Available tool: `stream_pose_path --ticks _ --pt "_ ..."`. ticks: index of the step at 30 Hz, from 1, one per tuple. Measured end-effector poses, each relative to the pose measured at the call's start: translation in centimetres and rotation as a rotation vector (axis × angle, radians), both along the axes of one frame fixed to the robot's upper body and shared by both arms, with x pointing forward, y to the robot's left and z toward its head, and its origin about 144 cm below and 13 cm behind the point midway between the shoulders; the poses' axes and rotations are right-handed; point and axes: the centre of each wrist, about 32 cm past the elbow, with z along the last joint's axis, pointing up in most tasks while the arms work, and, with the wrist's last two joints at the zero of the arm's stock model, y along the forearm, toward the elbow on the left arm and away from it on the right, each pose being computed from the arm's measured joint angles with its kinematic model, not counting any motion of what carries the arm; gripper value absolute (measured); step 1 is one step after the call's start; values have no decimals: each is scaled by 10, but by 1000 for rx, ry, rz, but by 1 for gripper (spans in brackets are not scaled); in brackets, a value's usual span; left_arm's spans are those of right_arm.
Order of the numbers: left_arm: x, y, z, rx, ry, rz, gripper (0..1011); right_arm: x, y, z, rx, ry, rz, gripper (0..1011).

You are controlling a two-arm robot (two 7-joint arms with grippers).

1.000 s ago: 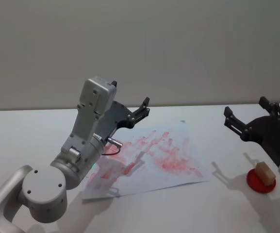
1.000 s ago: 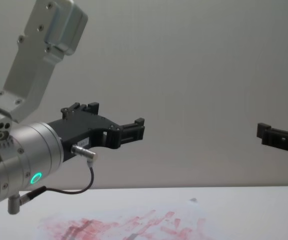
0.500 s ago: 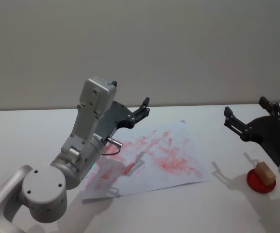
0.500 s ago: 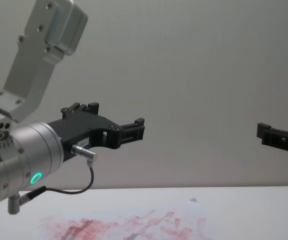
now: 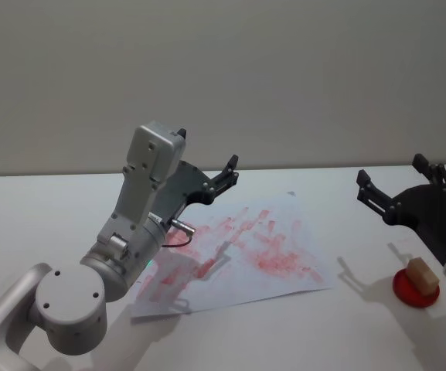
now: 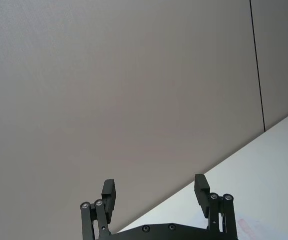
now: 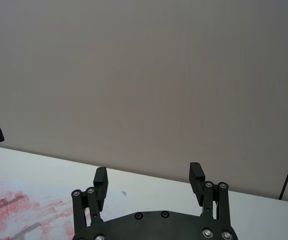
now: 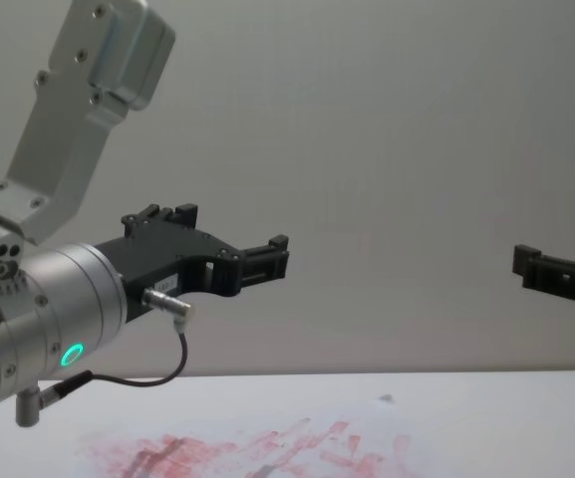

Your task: Use the one hand to pick up the stamp and affix it onto the A4 paper.

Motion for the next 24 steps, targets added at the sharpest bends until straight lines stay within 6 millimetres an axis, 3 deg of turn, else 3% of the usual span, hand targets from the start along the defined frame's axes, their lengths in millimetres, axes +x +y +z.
stream_pose_path --ticks 11,24 --pt "0 0 0 0 0 0 1001 -3 -3 -1 -8 11 -5 1001" --pt "0 0 0 0 0 0 1001 -29 -18 -5 -48 125 -69 1001"
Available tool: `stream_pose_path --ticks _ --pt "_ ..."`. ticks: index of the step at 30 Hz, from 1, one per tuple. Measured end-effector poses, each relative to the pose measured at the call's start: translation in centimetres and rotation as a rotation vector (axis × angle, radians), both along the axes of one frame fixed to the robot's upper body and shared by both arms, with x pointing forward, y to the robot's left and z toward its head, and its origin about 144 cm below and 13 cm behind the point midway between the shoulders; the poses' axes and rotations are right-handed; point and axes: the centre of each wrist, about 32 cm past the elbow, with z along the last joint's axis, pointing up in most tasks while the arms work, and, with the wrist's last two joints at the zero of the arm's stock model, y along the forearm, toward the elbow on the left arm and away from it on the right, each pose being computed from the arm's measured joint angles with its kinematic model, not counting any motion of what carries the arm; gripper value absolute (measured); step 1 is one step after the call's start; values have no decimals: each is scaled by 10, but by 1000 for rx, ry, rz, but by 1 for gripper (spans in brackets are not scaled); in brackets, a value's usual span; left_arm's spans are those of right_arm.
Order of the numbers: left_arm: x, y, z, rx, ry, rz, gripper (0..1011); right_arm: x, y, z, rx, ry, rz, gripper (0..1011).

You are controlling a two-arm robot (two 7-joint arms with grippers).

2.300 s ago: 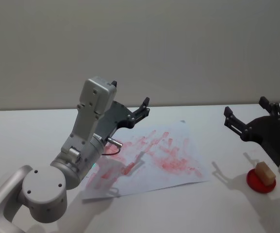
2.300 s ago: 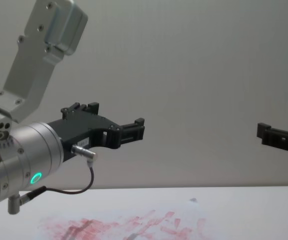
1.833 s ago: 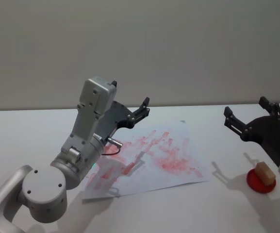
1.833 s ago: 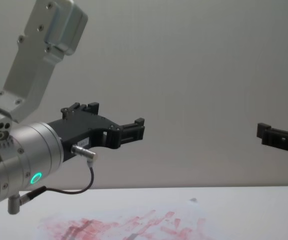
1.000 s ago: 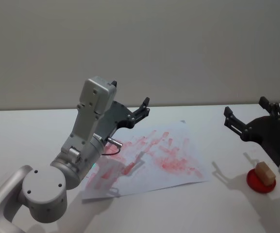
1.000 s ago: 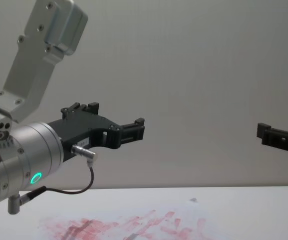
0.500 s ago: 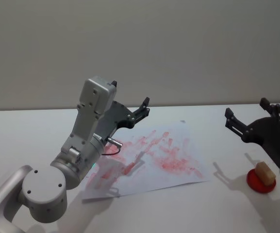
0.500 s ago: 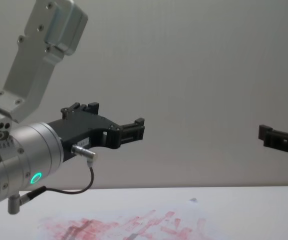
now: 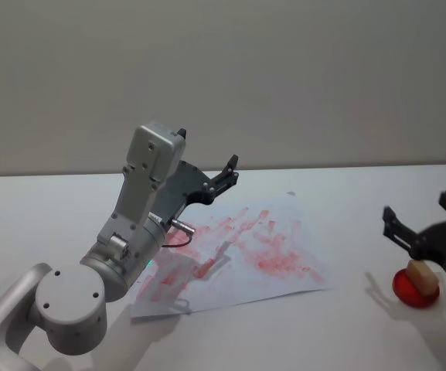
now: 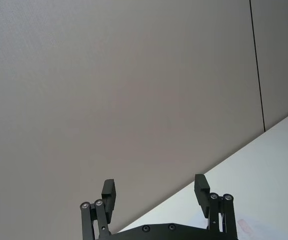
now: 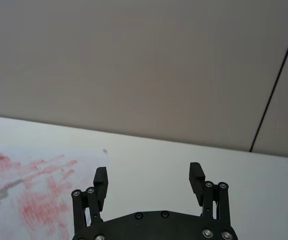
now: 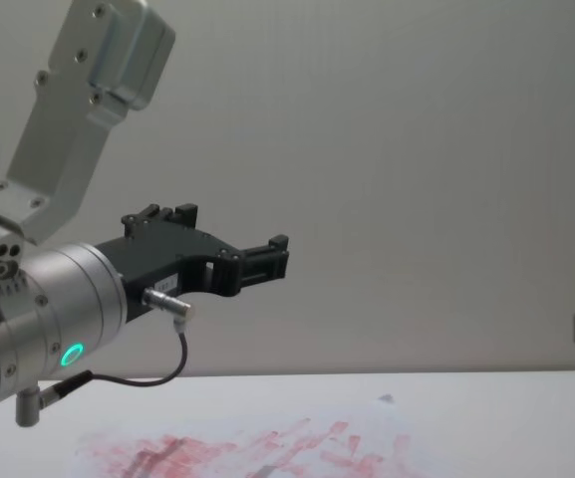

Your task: Use the one hand to pick up the stamp and affix it onto the A4 paper.

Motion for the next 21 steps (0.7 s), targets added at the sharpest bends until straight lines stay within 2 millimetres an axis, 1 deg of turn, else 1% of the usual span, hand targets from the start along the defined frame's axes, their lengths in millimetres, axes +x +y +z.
stream_pose_path --ticks 5,11,15,21 --pt "0 0 0 0 0 0 1001 -15 -8 -3 -25 70 -31 1001" --pt "0 0 0 0 0 0 1001 -26 -14 -7 -56 151 -59 1001" --pt "0 0 0 0 0 0 1001 -30 -18 -10 -78 193 -69 1001" --pt "0 0 0 0 0 0 1001 -30 -22 -13 -108 242 -74 1001"
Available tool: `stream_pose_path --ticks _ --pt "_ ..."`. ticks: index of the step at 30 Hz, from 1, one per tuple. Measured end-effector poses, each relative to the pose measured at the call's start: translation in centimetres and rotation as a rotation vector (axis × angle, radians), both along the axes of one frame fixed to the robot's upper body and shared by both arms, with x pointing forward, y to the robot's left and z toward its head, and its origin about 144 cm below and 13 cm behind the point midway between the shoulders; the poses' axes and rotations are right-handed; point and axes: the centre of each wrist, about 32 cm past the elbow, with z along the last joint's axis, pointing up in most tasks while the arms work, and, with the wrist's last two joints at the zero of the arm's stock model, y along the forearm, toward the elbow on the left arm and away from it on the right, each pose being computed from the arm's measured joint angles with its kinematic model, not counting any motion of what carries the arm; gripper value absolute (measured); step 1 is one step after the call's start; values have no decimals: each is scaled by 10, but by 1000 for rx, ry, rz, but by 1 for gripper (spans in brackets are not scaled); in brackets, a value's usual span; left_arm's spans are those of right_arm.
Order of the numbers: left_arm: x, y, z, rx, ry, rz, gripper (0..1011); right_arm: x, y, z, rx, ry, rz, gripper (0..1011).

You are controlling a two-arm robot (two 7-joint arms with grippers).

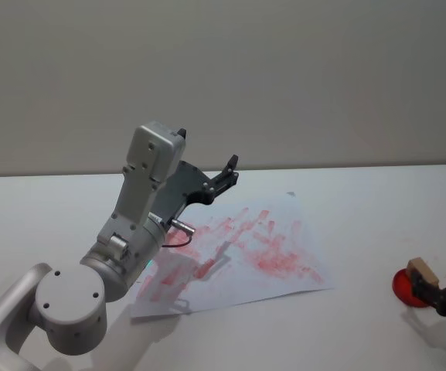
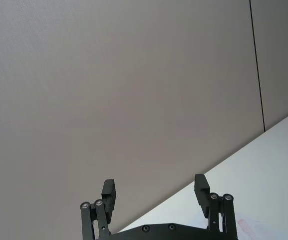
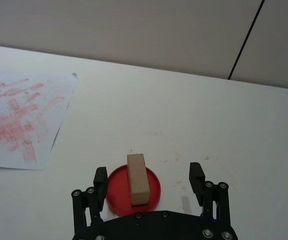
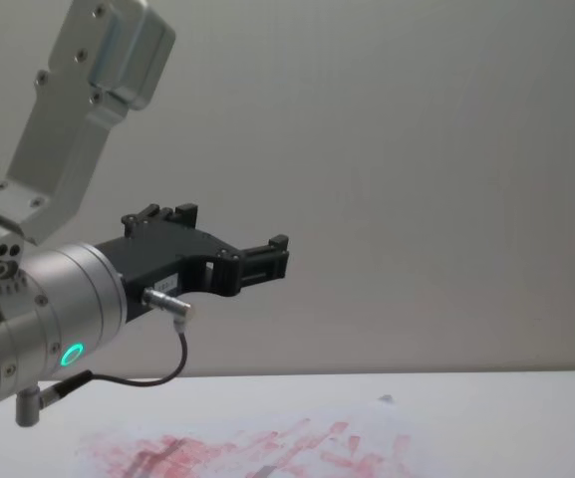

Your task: Use the one hand to pick up the stamp and affix it onto the A4 paper.

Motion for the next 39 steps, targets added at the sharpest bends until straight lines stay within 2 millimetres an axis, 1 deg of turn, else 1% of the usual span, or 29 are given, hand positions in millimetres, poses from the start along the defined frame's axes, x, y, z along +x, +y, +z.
stream_pose_path --ticks 18,20,22,24,25,29,30,31,32,33,34,35,37,39 --pt "0 0 0 0 0 0 1001 20 -5 -9 -48 76 39 994" --pt "0 0 0 0 0 0 1001 22 -5 -10 -51 80 43 960" --pt "0 0 0 0 0 0 1001 23 -6 -11 -53 84 46 904" --pt "0 0 0 0 0 0 1001 24 -6 -11 -54 87 47 880" --pt "0 0 0 0 0 0 1001 25 -6 -11 -55 89 49 822" --pt "0 0 0 0 0 0 1001 27 -6 -12 -57 94 52 733" --pt "0 0 0 0 0 0 1001 27 -6 -12 -57 95 53 705" --pt "0 0 0 0 0 0 1001 27 -6 -12 -58 96 54 654" --pt "0 0 0 0 0 0 1001 27 -6 -12 -58 96 55 654" --pt "0 0 0 0 0 0 1001 28 -6 -13 -59 97 55 595" --pt "0 0 0 0 0 0 1001 28 -6 -13 -59 98 55 577" --pt "0 0 0 0 0 0 1001 28 -6 -13 -59 98 56 516" --pt "0 0 0 0 0 0 1001 28 -6 -13 -59 99 56 476" --pt "0 0 0 0 0 0 1001 29 -6 -13 -60 100 57 392"
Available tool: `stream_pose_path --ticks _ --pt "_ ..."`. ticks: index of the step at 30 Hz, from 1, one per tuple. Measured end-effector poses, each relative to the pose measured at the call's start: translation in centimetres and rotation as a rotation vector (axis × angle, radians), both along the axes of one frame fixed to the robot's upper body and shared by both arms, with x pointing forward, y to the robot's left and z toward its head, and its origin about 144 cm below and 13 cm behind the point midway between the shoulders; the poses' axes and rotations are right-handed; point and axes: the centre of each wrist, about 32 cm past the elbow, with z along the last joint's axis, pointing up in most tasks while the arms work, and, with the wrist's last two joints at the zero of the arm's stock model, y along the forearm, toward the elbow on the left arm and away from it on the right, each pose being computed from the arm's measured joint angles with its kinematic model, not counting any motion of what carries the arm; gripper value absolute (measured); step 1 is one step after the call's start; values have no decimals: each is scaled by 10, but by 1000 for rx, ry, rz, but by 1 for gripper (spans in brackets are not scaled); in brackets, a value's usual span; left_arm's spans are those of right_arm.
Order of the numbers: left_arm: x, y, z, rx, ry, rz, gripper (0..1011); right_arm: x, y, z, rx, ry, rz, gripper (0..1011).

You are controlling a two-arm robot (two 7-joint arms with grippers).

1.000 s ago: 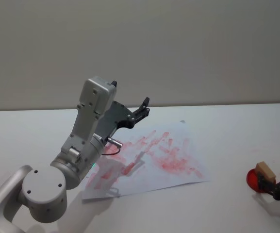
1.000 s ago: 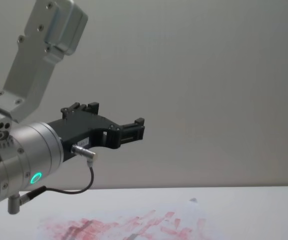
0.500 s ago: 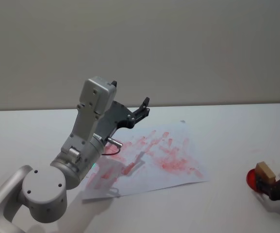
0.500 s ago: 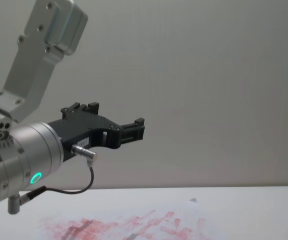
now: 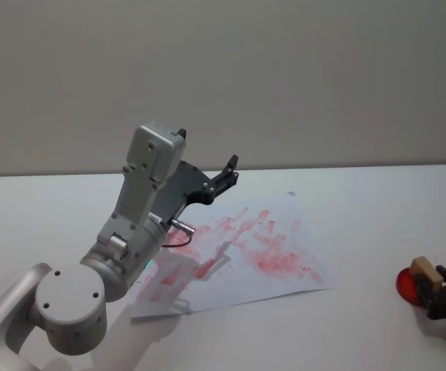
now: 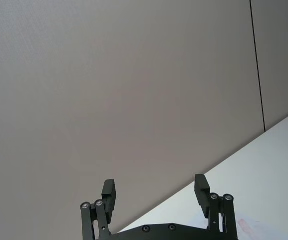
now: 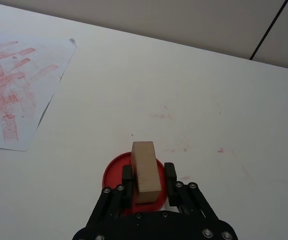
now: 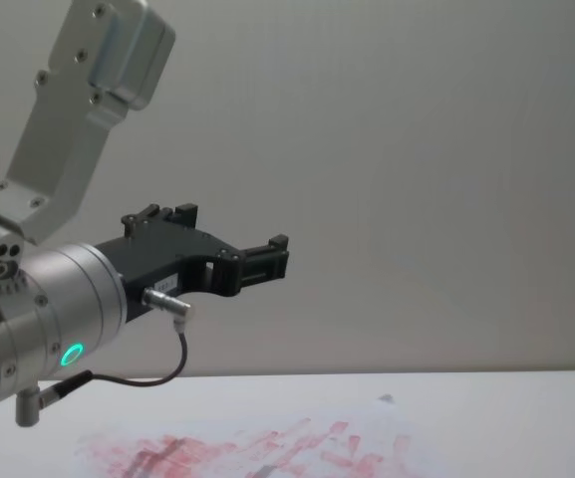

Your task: Use the one hand to pick up the stamp and affix it onto the A4 paper.

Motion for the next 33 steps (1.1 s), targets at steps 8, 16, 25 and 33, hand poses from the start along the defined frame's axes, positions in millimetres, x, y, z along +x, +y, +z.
stream_pose_path --ticks 8,16,25,33 --pt "0 0 0 0 0 0 1001 1 0 0 -1 1 2 216" --pt "0 0 0 0 0 0 1001 4 2 2 8 -41 19 217" --pt "0 0 0 0 0 0 1001 17 8 12 43 -139 77 217" --pt "0 0 0 0 0 0 1001 35 19 20 91 -216 158 217"
